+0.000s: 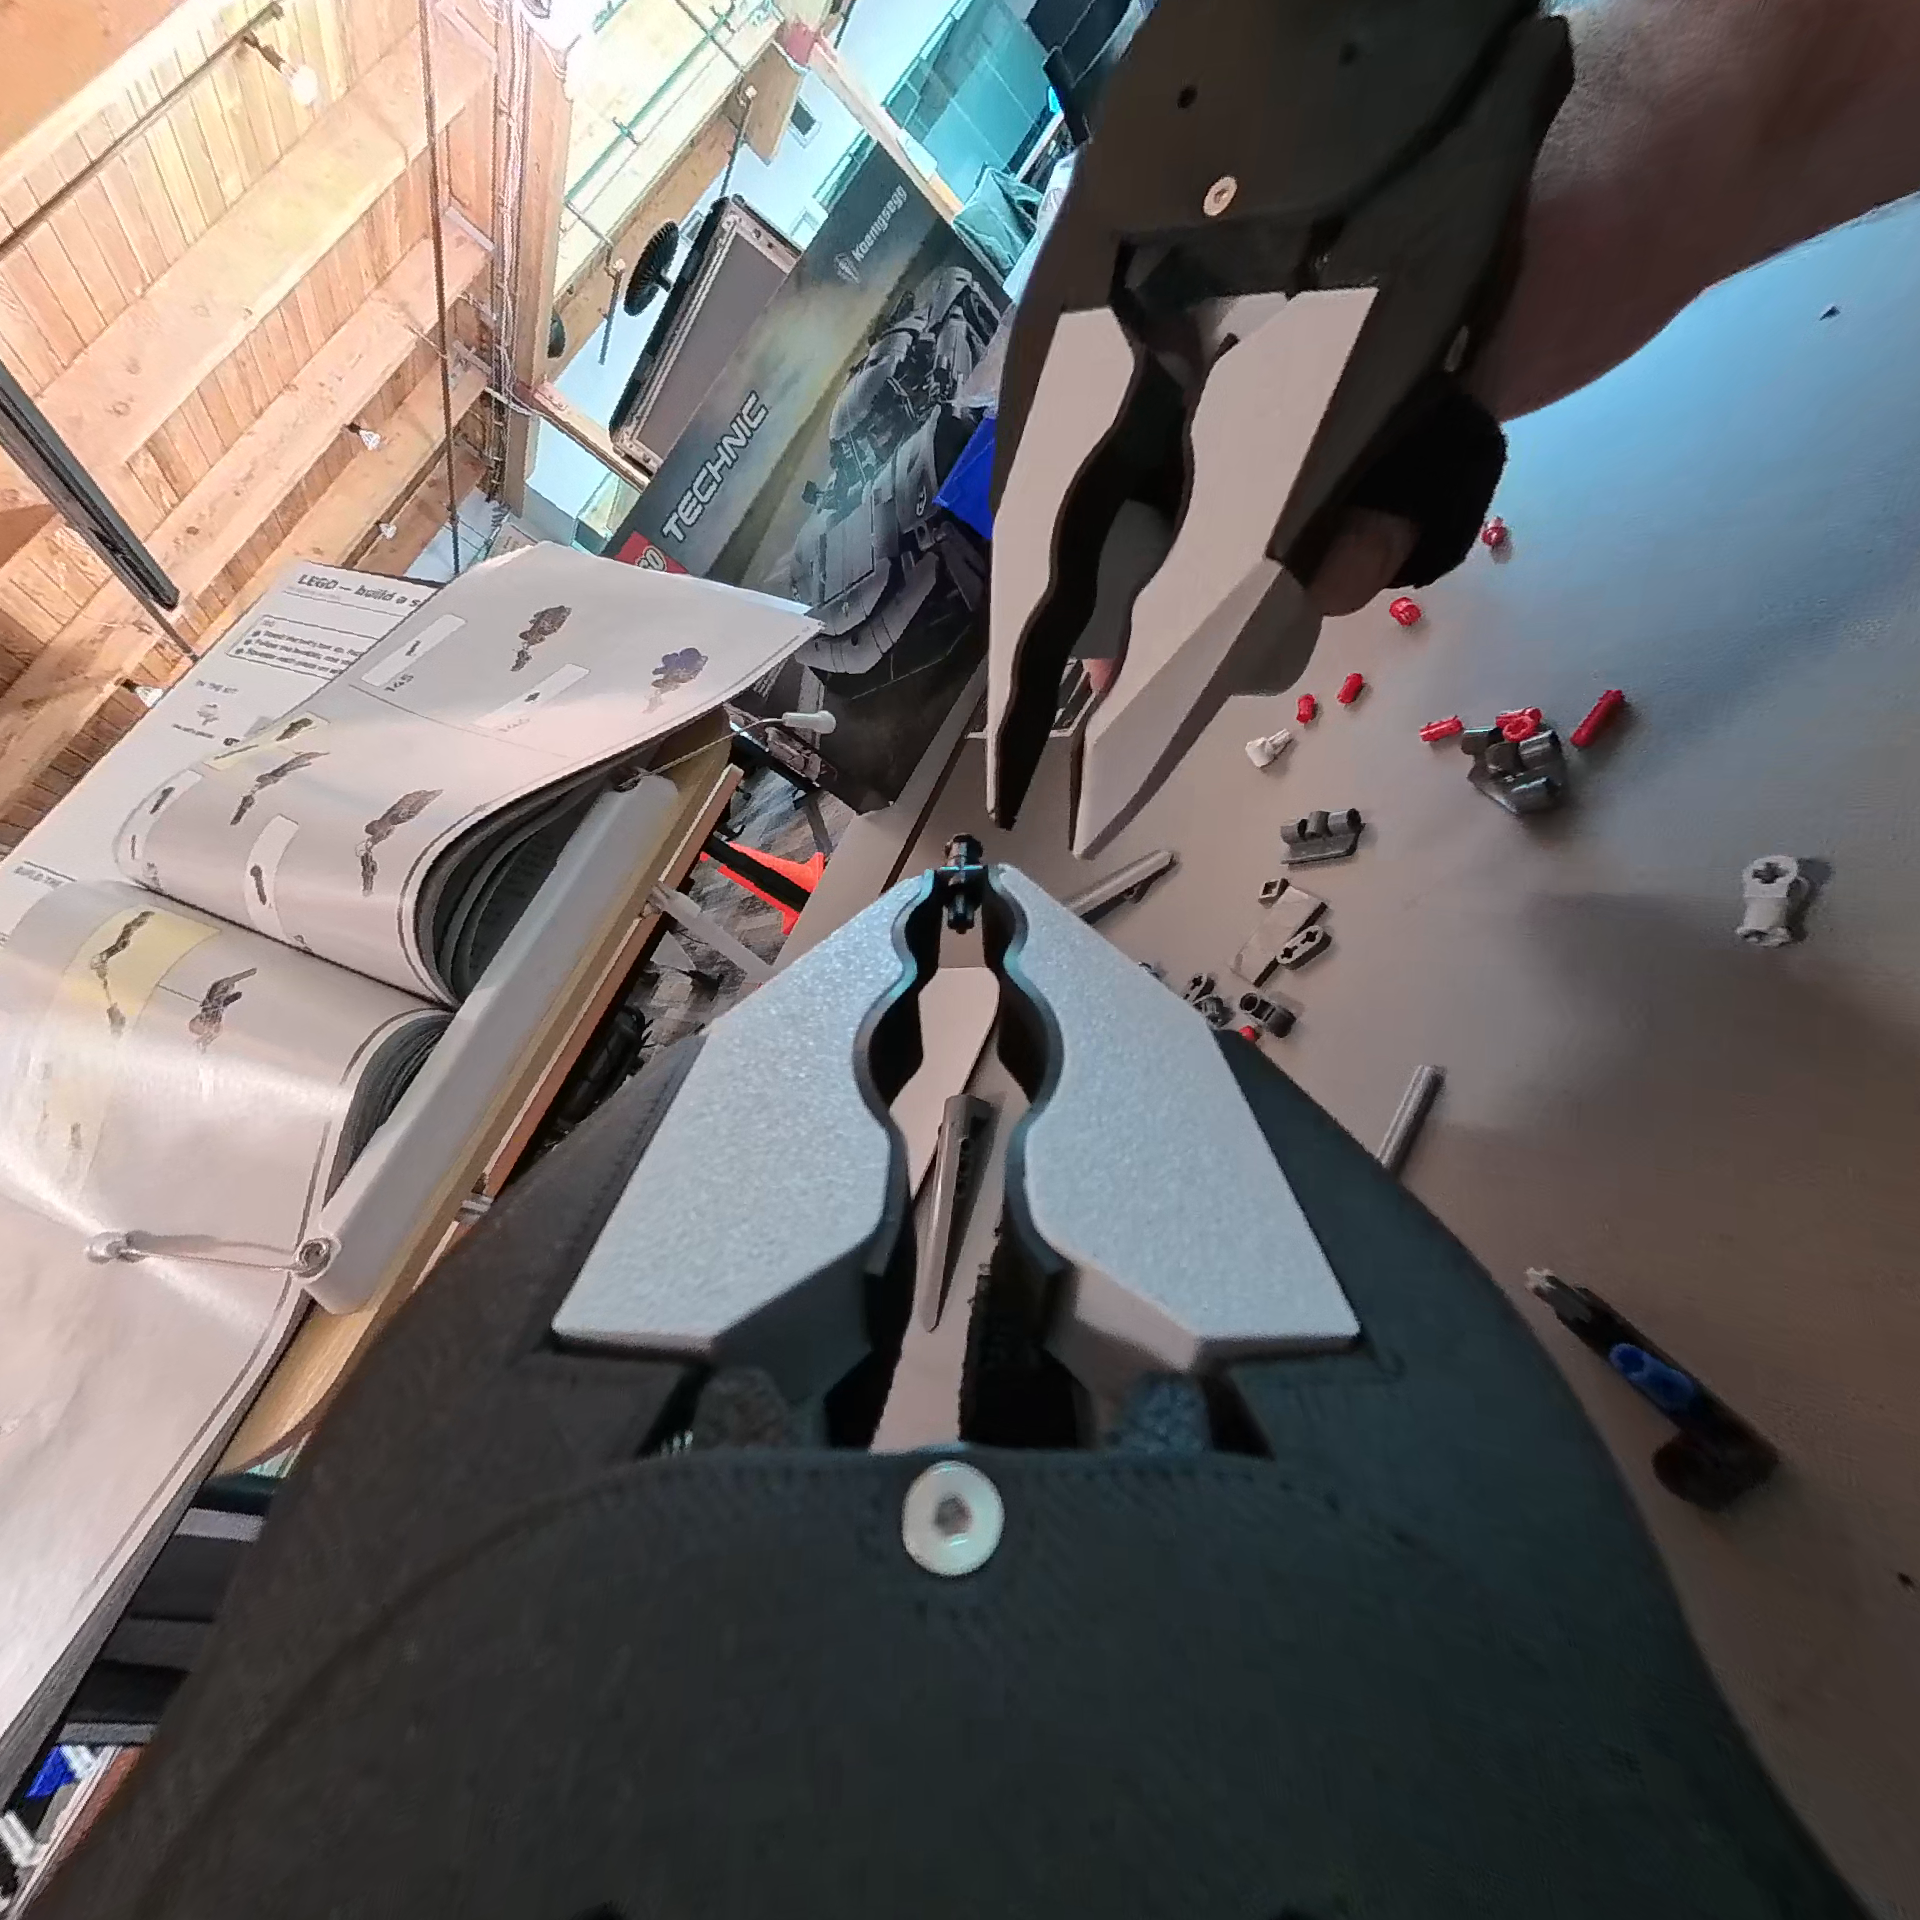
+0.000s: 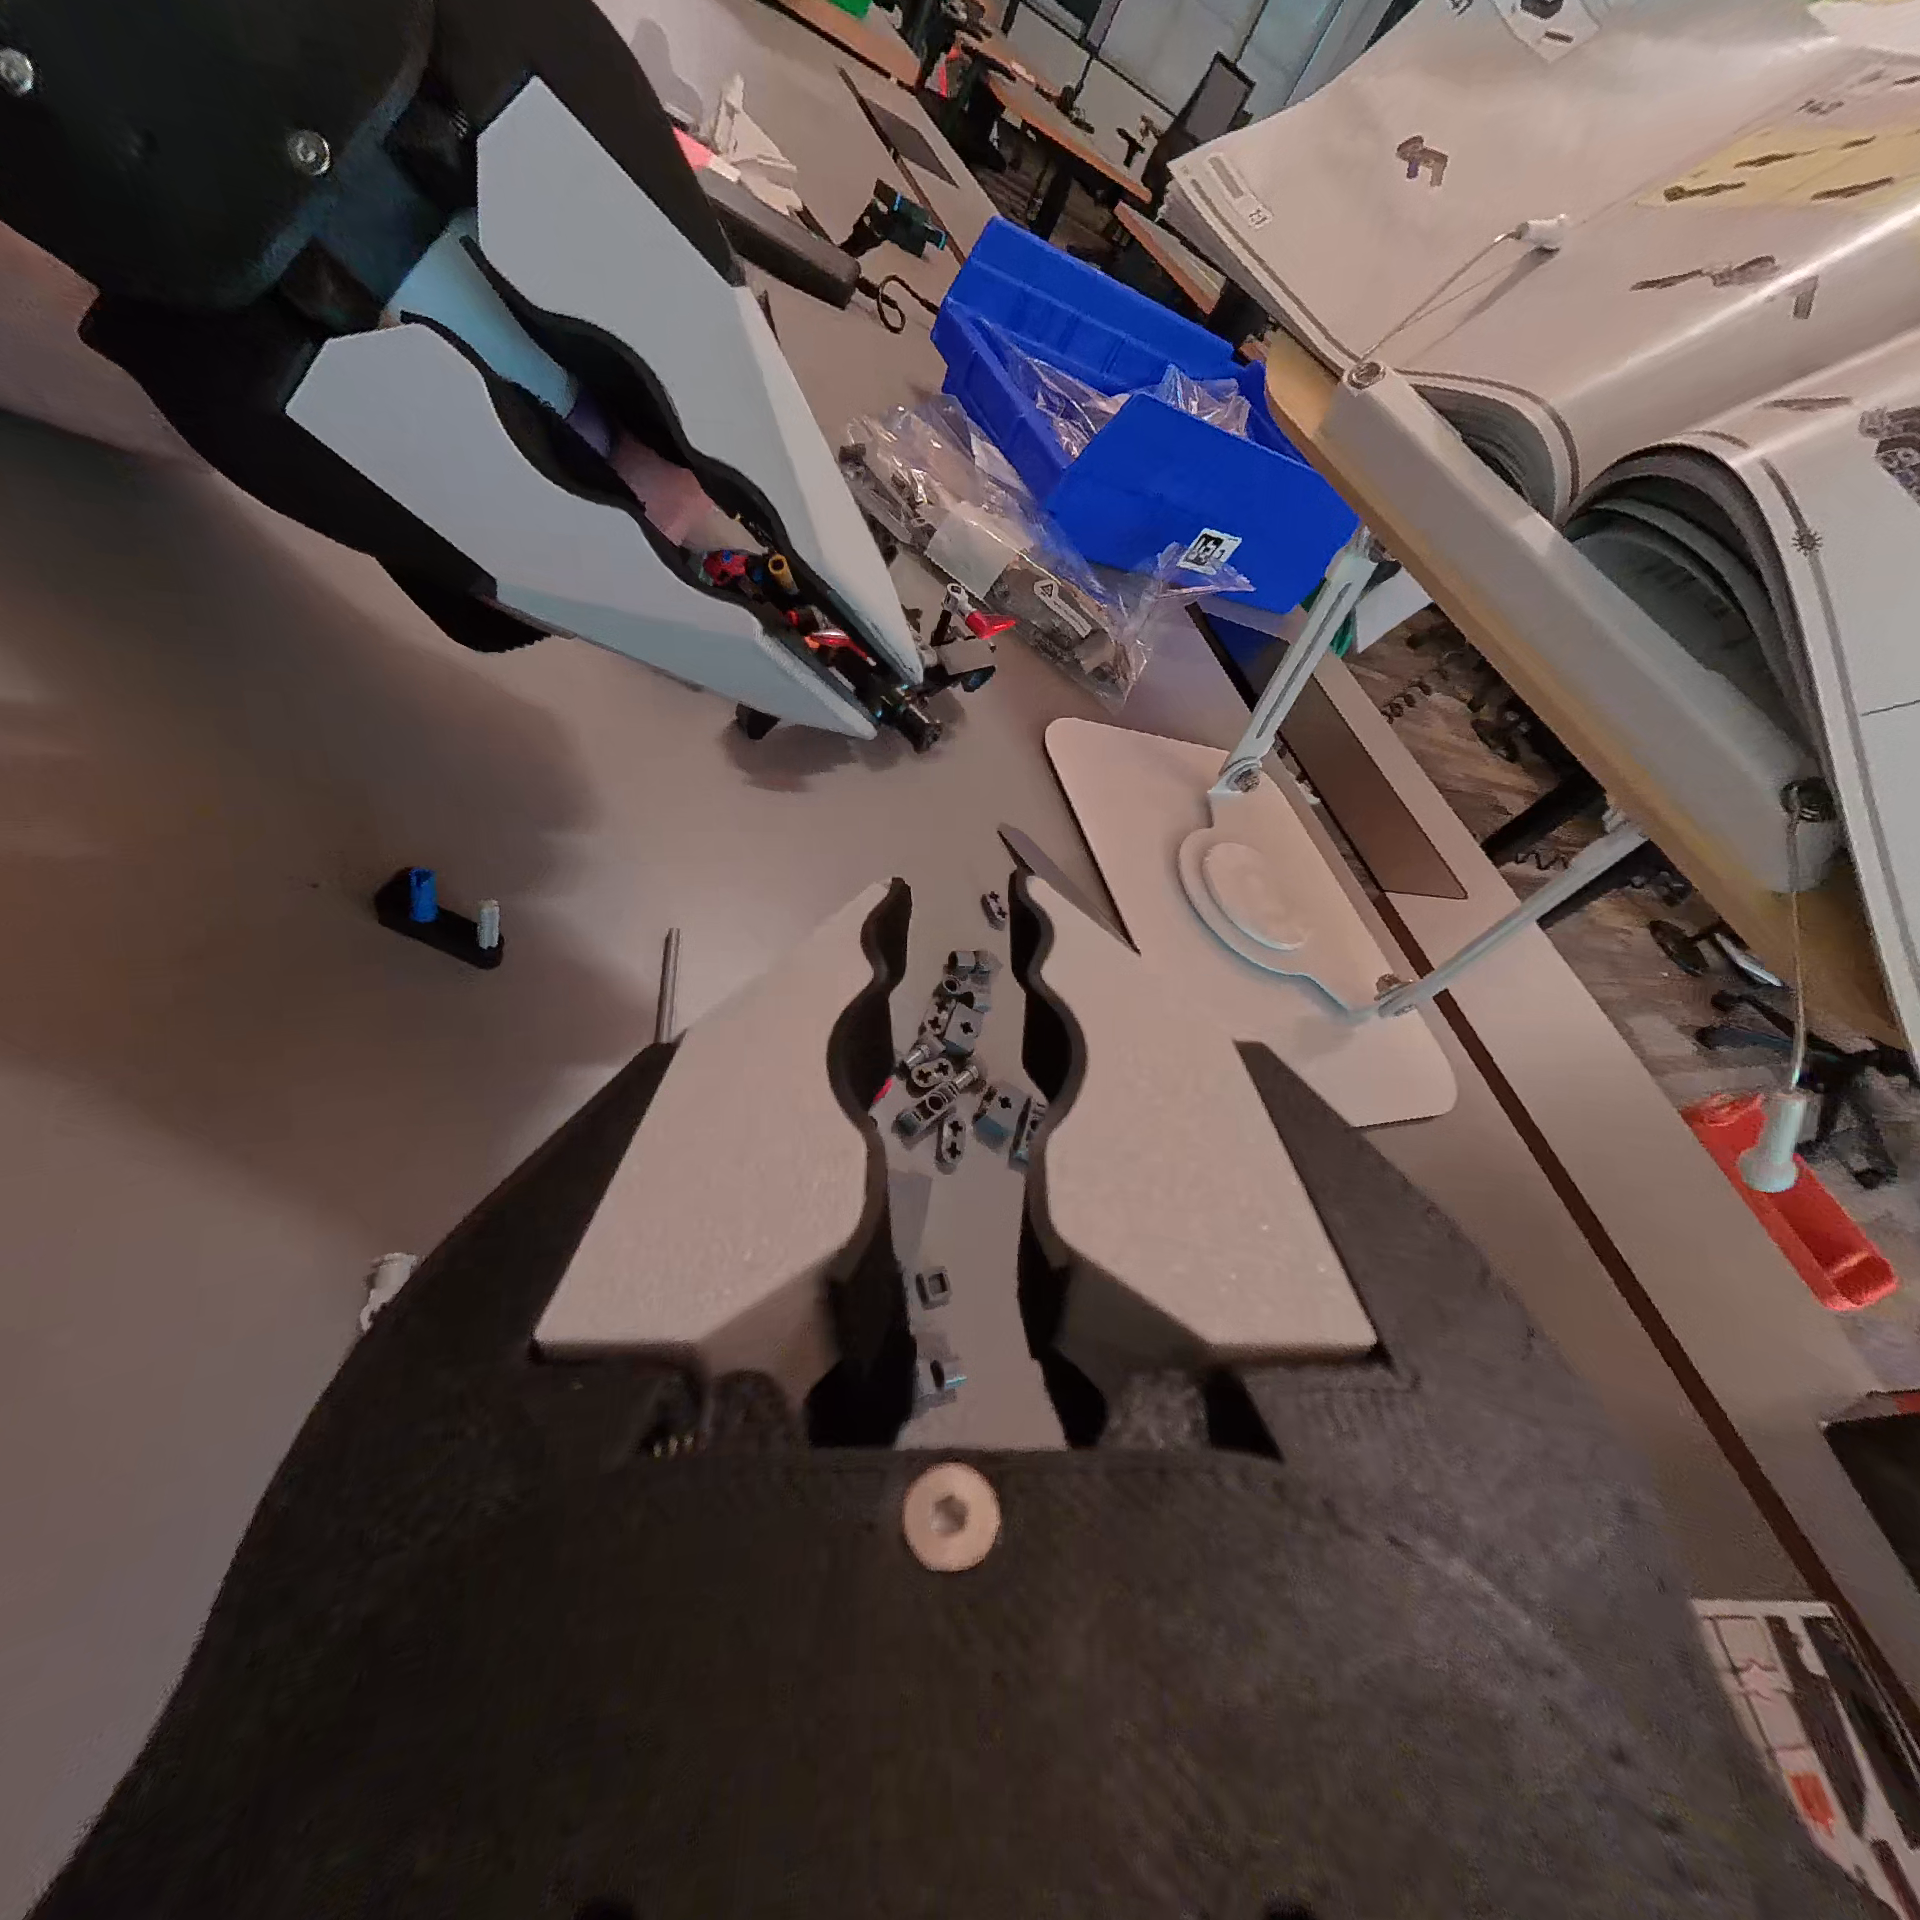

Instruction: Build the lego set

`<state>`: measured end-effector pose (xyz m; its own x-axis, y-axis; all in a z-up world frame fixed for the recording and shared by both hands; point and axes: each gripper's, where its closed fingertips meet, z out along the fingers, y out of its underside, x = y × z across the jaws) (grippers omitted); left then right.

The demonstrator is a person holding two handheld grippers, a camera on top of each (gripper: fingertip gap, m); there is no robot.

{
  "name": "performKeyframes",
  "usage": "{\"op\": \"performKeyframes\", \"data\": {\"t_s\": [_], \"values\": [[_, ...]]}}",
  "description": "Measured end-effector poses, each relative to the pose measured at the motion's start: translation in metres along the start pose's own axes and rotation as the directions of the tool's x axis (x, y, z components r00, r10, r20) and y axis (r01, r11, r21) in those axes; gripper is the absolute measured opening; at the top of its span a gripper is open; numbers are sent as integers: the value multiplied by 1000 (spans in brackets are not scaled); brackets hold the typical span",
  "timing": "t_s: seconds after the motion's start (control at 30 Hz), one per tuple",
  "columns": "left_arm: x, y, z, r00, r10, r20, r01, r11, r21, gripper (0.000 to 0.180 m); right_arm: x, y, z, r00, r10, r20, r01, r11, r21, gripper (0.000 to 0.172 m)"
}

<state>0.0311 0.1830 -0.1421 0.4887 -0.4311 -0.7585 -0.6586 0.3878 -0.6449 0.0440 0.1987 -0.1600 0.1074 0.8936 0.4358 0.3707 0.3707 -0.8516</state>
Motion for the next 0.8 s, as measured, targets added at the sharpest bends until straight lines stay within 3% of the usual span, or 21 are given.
{"op": "performKeyframes", "data": {"t_s": [0.33,0.8], "values": [[-3,0,-1,1000,-9,10,9,1000,4,5,2,-6,-4,996,80,39,-82,995,54,16],[-4,1,-1,1000,-20,14,20,1000,2,5,2,4,0,996,86,38,-87,996,32,16]]}}
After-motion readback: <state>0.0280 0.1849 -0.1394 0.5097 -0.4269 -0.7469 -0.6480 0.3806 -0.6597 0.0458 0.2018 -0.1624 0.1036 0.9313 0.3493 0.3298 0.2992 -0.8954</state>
